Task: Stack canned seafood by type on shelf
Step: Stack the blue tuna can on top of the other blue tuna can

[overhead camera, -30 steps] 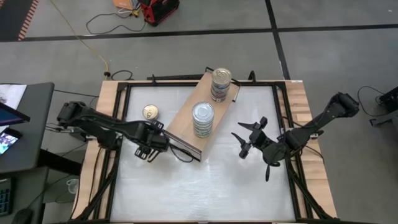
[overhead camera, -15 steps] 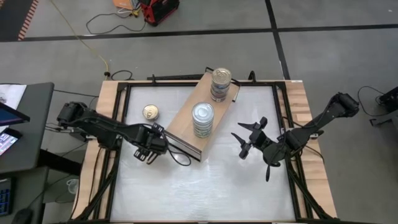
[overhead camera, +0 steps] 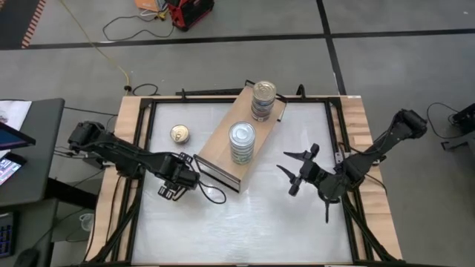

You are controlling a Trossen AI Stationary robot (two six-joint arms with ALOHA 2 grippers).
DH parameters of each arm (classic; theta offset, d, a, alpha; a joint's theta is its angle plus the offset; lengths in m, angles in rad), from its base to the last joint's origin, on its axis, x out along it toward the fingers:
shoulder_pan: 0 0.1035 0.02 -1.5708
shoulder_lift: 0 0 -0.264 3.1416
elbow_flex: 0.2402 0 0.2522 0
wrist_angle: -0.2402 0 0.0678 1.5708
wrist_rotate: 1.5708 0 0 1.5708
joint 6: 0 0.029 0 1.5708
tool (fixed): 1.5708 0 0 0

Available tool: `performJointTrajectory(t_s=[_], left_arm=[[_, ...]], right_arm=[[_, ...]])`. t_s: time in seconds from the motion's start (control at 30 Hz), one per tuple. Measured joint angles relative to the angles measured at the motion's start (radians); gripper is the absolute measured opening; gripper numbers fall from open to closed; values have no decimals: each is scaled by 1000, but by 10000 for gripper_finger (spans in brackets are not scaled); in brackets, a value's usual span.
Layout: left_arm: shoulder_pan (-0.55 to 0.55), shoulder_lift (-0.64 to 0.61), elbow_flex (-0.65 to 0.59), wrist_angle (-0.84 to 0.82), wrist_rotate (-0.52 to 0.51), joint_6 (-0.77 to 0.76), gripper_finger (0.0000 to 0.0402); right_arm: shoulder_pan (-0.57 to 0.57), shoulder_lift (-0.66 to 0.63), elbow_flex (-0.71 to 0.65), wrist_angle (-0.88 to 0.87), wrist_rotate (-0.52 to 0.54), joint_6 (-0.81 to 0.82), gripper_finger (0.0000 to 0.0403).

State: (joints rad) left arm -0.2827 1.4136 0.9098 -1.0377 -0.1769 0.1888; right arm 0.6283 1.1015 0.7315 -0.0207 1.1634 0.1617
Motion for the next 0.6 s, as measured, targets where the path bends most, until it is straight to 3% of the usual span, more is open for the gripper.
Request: performJointTrajectory(t_s=[0.23,0.4,0.6], left_arm=[[-26,-81,135,-13,140,-68,176],[-26,-178,224,143,220,-101,179],[-25,-260,303,346,152,-147,182]], right_arm=[[28,38,16,77,-17,-154,254],[17,114,73,75,-16,-214,254],[30,170,140,76,-15,-306,254]])
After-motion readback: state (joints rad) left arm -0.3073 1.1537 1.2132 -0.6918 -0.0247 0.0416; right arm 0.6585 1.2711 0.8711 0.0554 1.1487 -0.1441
